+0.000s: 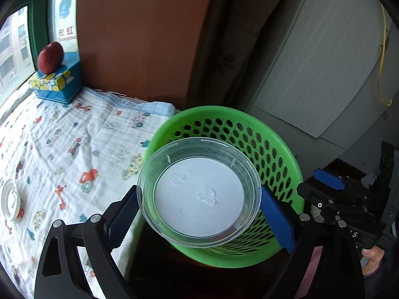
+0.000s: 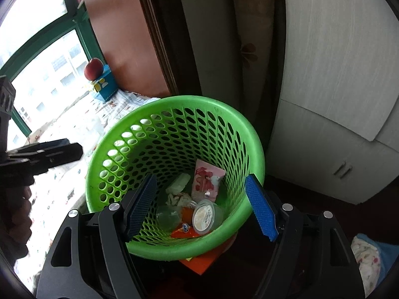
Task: Collect trash
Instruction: 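Open both tools over the basket to drop the lid and cup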
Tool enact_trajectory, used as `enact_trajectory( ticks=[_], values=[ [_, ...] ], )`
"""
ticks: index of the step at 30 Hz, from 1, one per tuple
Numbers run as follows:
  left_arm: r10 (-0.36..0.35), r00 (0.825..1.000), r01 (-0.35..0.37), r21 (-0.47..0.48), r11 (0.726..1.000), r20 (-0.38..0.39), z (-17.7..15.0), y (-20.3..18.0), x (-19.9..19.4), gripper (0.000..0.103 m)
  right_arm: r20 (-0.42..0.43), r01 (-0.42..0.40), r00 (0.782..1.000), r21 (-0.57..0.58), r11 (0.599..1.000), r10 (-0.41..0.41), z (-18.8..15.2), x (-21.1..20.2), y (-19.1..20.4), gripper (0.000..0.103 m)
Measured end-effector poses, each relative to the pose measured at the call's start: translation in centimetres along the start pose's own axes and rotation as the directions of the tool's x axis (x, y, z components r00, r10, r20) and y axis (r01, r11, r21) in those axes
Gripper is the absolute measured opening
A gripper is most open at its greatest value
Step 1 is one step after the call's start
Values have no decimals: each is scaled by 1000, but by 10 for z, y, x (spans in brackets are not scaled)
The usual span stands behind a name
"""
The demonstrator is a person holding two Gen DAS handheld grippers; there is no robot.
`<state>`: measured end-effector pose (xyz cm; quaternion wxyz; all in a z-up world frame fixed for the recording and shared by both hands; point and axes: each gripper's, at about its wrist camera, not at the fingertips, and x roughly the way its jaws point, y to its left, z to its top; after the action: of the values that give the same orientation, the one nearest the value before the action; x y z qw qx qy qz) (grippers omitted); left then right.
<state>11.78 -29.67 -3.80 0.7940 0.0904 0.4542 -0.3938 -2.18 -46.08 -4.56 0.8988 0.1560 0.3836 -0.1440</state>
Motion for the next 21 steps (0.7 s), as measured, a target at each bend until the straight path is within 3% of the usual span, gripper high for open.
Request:
enact_trajectory(
  ticks=[10,21],
  values=[
    [-44,999,44,0,999,-27,-5,-10,8,92,11,-3,1000,-1,1000,3,-1,-5,2,73],
    [64,998,-63,-23,998,25,-17,18,-16,92,23,-24,999,-25,999,24,2,-11,17,73]
  ],
)
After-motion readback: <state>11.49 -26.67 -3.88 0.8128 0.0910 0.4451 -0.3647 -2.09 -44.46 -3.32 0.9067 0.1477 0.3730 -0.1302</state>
